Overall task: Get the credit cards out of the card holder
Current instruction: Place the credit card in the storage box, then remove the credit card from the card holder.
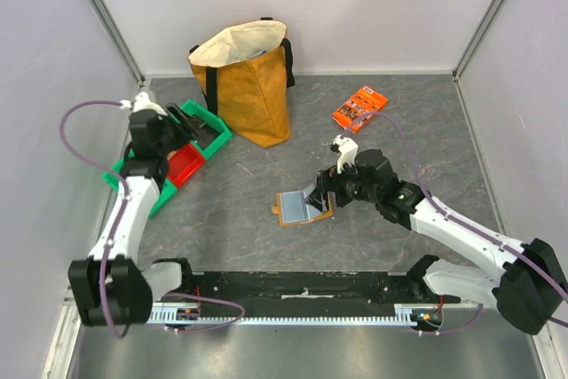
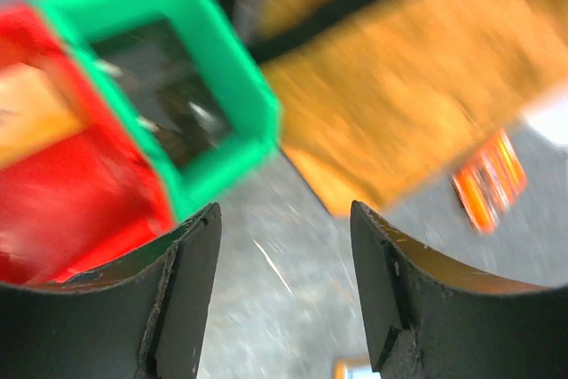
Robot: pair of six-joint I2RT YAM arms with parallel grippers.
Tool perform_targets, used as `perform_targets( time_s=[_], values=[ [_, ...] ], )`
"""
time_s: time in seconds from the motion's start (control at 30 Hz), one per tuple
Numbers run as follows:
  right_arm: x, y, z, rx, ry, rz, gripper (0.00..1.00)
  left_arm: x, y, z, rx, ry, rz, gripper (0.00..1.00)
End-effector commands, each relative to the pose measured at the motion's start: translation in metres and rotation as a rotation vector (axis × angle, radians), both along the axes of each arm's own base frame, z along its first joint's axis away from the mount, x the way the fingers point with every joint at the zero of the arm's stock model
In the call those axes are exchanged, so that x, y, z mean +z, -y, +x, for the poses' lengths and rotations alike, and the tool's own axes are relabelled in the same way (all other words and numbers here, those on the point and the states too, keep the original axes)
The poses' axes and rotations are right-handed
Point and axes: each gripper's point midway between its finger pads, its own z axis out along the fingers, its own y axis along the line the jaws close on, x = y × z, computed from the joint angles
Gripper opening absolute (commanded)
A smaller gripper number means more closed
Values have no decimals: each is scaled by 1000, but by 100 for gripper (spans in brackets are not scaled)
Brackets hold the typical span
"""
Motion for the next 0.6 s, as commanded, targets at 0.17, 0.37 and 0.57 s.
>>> perform_targets(
  time_s=[0.17,0.37,0.57],
  values=[
    [-3,-34,9,11,34,-77,87,-36,170,-93,-534,-97,-139,66],
    [-22,-51,19,-24,92,-237,87,-87,218,-140,-701,-249,-170,69],
    [-55,-59,25,-70,110,-378,88,-111,244,-156,-792,-296,-191,69]
  ],
)
